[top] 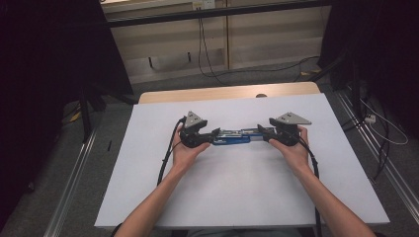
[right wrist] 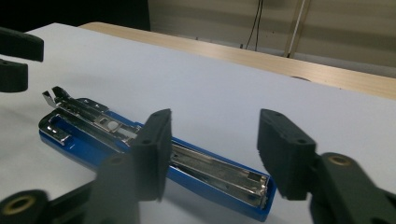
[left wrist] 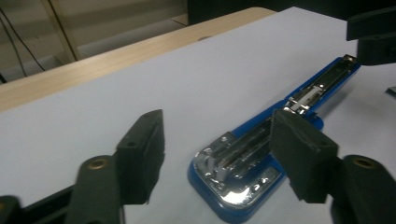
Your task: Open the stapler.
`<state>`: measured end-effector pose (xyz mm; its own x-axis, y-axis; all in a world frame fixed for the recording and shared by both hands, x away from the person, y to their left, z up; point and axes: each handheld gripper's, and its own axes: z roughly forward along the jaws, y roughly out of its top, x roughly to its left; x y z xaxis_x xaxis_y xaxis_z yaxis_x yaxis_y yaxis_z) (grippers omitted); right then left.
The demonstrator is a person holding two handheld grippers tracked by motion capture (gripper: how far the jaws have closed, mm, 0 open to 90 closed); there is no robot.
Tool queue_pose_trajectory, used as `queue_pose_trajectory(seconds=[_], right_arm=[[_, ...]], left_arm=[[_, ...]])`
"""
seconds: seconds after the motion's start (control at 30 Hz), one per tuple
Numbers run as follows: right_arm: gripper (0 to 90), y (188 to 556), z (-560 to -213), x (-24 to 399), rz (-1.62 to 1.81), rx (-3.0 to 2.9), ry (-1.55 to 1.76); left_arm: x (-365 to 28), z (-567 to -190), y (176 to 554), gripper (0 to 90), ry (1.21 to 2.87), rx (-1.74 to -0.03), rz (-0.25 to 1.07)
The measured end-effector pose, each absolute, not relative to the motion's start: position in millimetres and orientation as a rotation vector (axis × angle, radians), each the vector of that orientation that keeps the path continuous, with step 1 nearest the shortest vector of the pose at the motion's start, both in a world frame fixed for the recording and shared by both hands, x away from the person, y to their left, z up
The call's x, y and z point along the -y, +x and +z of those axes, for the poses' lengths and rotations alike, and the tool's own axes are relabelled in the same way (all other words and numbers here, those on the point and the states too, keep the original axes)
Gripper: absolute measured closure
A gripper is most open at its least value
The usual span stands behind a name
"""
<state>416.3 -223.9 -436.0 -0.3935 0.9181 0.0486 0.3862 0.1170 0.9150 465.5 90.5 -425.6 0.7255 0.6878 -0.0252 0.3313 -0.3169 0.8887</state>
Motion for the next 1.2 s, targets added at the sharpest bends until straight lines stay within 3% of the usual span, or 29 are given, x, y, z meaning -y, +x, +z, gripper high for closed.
queue_pose_trajectory(seconds=[0.2, 0.37, 0.73, 1.2], right_arm=[[19.9, 417, -435, 223, 1.228, -1.853, 1.257], [11.2, 416, -434, 223, 1.27, -1.838, 1.261], [6.3, 409, -427, 231, 1.288, -1.86, 1.272], [6.9, 388, -423, 249, 1.266, -1.842, 1.257]], left_arm=[[-91, -427, 464, 16.1, 1.957, -0.808, 0.456], [-93, -426, 462, 5.2, 1.946, -0.807, 0.429], [-108, -425, 452, 4.9, 1.928, -0.804, 0.379], [-133, -419, 423, 4.4, 1.917, -0.811, 0.471]])
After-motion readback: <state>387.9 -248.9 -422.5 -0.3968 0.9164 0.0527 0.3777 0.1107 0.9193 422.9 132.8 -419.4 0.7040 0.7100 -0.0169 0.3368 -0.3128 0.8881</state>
